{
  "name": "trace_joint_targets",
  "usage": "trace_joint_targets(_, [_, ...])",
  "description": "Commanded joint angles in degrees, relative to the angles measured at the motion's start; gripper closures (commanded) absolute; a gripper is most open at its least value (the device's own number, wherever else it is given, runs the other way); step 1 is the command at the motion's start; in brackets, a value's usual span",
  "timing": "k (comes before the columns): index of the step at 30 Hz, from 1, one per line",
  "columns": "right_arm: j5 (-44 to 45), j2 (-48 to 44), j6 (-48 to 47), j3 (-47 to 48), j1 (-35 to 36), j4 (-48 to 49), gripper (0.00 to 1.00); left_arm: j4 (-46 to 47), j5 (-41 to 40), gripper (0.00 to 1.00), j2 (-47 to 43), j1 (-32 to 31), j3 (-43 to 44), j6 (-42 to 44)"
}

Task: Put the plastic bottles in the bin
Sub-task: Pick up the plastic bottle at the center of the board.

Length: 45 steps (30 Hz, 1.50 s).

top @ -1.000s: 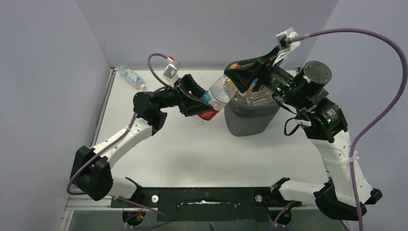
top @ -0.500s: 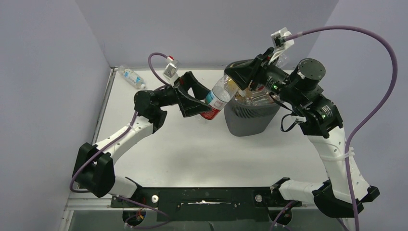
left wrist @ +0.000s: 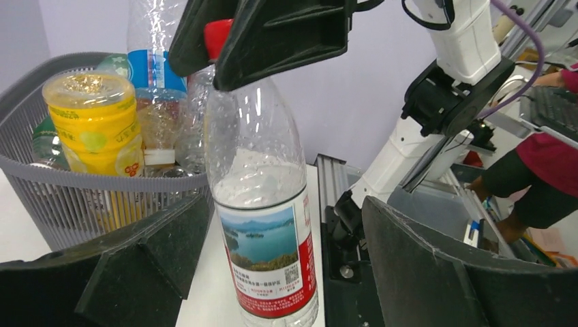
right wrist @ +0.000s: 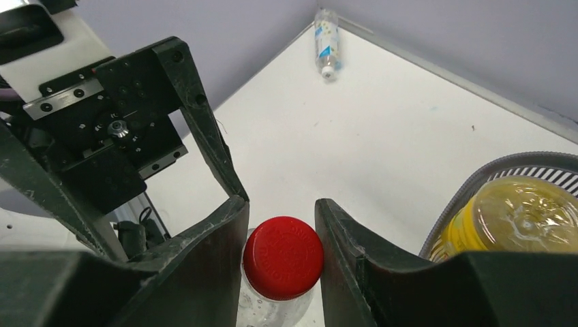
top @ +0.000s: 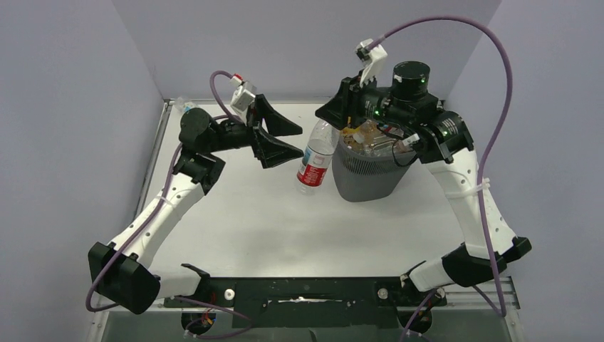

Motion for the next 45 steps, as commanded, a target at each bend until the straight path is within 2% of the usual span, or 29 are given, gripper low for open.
trace_joint_targets(1, [-6.28, 3.33, -2.63, 4.07, -0.29, -3.5, 0.85, -18.61, -1.32, 0.16, -0.35, -1.65, 3.55, 13.58])
trace_joint_targets(6, [-10.99, 7.02, -4.95, 6.77, 1.5, -4.77, 0.84, -21.11, -3.62, 0.16, 1.21, -2.95, 2.83, 15.57])
trace_joint_targets(13, [-12.24, 10.18, -6.41, 8.3, 5.63, -5.77, 0.83, -24.23, -8.07, 0.16, 3.62, -5.38, 3.49, 18.52])
trace_joint_targets(16, [-11.75, 10.78, -6.71, 7.37, 6.45, -5.92, 0.83, -17.77, -6.95, 0.16, 3.85, -5.56, 1.03, 14.48])
trace_joint_targets(22, [-12.42, 8.12, -5.24, -0.29, 6.27, -0.9, 0.83, -0.36, -7.14, 0.16, 4.49, -5.63, -4.4, 2.01])
trace_joint_targets(25, [-12.83, 6.93, -4.91, -1.46, 5.53, 0.0, 0.82, 2.1, -7.73, 0.25, 5.52, -5.53, -5.55, -1.1])
trace_joint_targets(30, [-13.51, 4.81, -4.51, -3.78, 3.64, 1.36, 0.68, 8.17, -7.18, 0.41, 8.32, -5.47, -6.83, -8.04])
trace_joint_targets(32, [-13.7, 3.94, -4.13, -4.83, 2.61, 2.23, 0.59, 10.69, -7.17, 0.46, 9.38, -5.35, -7.22, -11.17])
trace_joint_targets(35, [-13.84, 2.79, -3.73, -5.57, 1.2, 3.07, 0.38, 13.39, -7.12, 0.51, 10.27, -5.1, -7.77, -15.39])
trace_joint_targets(38, [-14.59, 2.59, -3.57, -5.5, -0.07, 3.47, 0.31, 15.81, -7.34, 0.54, 10.45, -4.46, -8.76, -19.06])
trace_joint_targets(41, [-14.21, 3.15, -3.47, -4.03, -0.98, 2.85, 0.18, 17.33, -7.78, 0.58, 10.26, -3.67, -9.55, -22.01])
trace_joint_targets(45, [-8.42, 2.0, -4.48, -1.19, -1.76, 1.81, 0.12, 23.12, -9.2, 0.64, 10.26, -0.39, -12.12, -30.78])
